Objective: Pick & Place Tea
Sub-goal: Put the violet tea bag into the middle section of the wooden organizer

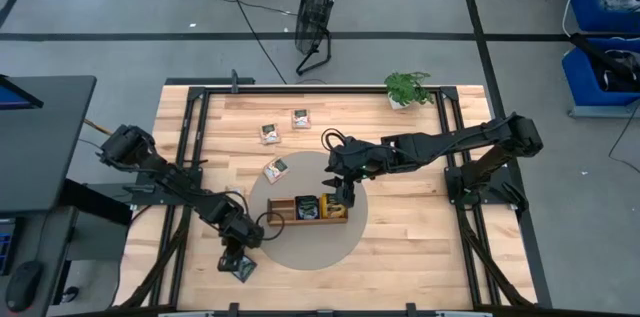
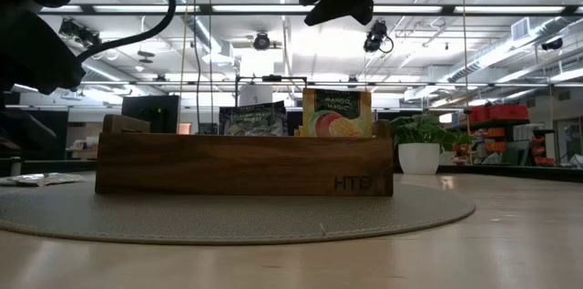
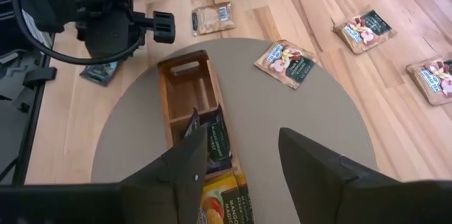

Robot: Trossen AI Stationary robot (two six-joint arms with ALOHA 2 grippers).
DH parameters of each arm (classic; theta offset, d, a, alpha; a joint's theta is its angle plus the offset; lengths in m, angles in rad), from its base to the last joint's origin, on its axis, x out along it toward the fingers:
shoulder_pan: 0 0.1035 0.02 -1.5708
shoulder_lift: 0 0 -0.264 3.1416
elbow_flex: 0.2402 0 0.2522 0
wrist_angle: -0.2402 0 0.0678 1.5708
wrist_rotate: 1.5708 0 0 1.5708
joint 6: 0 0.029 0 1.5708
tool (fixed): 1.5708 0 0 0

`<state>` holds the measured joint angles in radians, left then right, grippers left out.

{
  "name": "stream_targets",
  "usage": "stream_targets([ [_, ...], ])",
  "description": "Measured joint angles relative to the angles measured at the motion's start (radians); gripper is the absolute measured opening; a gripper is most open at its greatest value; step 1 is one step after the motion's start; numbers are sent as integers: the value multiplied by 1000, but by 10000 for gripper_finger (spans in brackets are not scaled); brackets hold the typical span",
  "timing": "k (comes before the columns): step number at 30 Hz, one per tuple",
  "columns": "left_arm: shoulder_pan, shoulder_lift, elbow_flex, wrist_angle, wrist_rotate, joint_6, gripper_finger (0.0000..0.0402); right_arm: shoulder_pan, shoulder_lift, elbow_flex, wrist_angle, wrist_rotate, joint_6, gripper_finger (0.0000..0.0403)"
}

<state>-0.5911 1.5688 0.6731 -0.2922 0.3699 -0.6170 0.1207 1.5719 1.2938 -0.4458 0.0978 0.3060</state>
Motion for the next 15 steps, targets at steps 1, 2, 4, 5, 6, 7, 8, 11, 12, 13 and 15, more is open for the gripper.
stream_targets([
  [1, 0, 0, 0, -1, -1, 0, 102, 0, 0, 0, 0, 0, 0, 182],
  [2, 0, 0, -1, -3, -4, 0, 82, 0, 0, 0, 0, 0, 0, 182],
  [4, 0, 2, -2, 1, -9, 1, 40, 0, 0, 0, -3, 0, 0, 182],
  [5, -1, 5, -2, 12, -6, 0, 22, 0, 0, 0, -5, 0, 0, 182],
  [6, -2, 4, -2, 15, -7, 0, 13, 0, 0, 0, -8, 0, 0, 182],
  [7, -3, 4, -2, 15, -6, -1, 11, 0, 0, 0, -9, 0, -3, 182],
  [8, -3, 4, -2, 15, -4, -8, 11, 0, 0, 0, -9, 0, -7, 182],
  [11, 0, 0, -2, 12, -6, -49, 7, -3, 0, 0, -9, 0, -9, 182],
  [12, 0, -5, -3, 9, -11, -58, 5, -6, 0, 0, -9, 0, -9, 182],
  [13, 0, -10, -3, 7, -15, -73, 5, -7, 0, 0, -10, 0, -9, 182],
  [15, 0, -29, -4, 4, -27, -105, 4, -10, 0, 0, -10, 0, -9, 182],
])
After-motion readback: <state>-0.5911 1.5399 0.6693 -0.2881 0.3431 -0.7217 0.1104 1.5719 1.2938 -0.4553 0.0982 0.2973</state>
